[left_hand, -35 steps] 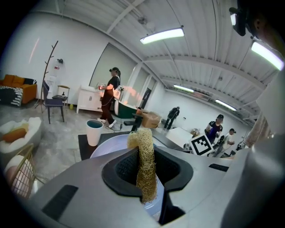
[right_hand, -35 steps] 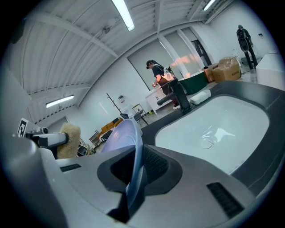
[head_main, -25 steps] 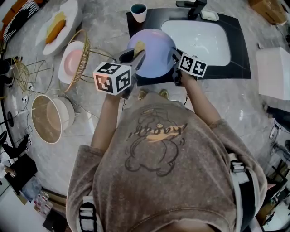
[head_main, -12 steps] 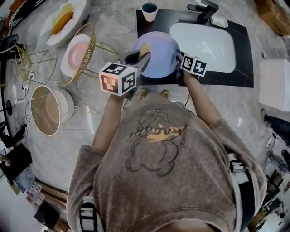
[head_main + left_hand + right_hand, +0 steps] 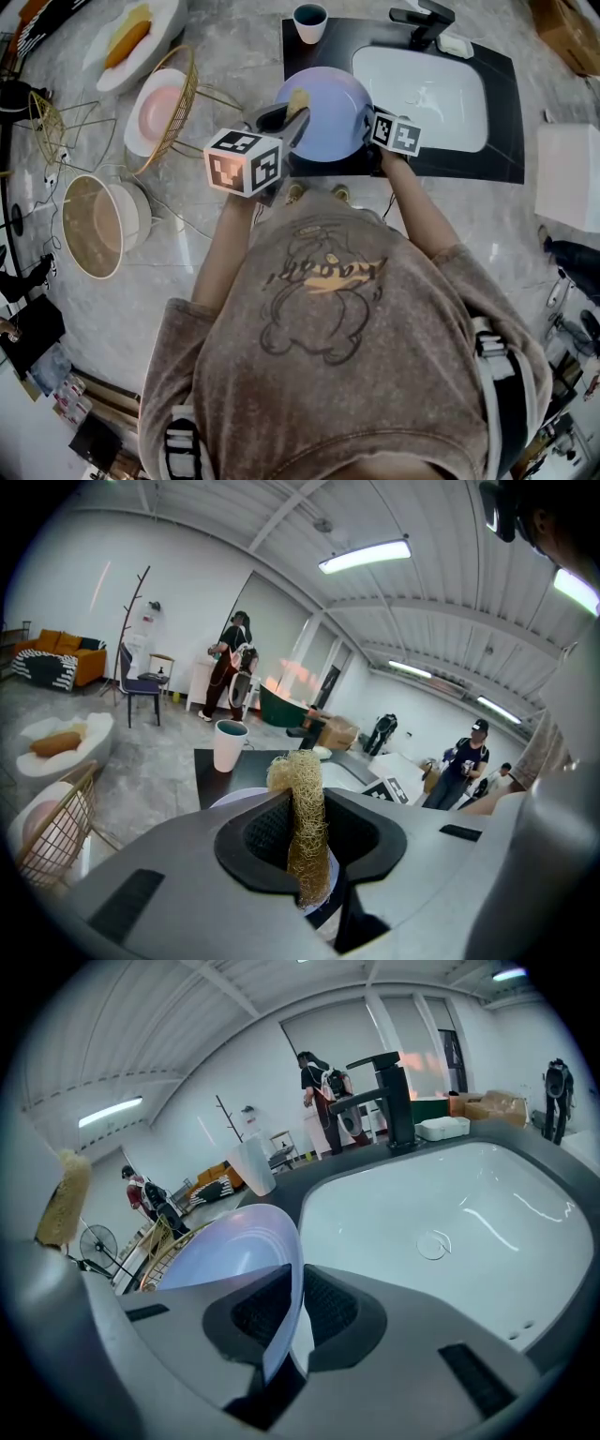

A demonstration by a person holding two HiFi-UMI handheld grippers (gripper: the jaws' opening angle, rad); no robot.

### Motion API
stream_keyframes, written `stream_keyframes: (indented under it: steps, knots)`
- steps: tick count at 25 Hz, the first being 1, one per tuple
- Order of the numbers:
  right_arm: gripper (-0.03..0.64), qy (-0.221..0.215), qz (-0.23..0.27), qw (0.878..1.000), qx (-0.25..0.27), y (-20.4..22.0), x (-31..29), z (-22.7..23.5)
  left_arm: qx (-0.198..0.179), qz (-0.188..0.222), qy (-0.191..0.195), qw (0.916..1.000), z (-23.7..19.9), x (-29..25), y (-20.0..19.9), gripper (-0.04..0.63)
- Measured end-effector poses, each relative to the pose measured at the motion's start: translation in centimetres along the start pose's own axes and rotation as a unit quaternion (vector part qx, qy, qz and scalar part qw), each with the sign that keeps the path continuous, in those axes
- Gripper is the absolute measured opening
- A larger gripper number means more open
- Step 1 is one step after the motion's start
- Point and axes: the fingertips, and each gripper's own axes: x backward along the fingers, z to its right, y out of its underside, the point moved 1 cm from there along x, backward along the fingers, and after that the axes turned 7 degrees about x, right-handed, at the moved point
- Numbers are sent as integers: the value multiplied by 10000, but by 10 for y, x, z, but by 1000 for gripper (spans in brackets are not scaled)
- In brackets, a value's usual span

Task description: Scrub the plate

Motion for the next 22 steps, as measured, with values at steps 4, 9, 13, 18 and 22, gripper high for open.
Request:
stream_keyframes:
  steps: [4, 9, 13, 18, 22]
  knots:
    - [72, 33, 168, 9999, 4, -11, 7, 3, -3, 3, 56, 10000, 0, -4, -4, 81]
    - [77, -110, 598, 9980, 147, -40, 26, -4, -58, -19, 190, 9998, 4, -16, -6, 81]
    - [77, -272, 1031, 9935, 389, -67, 54, -17, -221, -34, 266, 9994, 9, -26, -7, 81]
    - [77, -373, 1437, 9854, 835, -83, 95, -39, -359, 40, 314, 9989, 9, -30, -9, 81]
    - [74, -424, 1615, 9790, 1173, -84, 122, -56, -509, 179, 326, 9980, 10, -31, -11, 81]
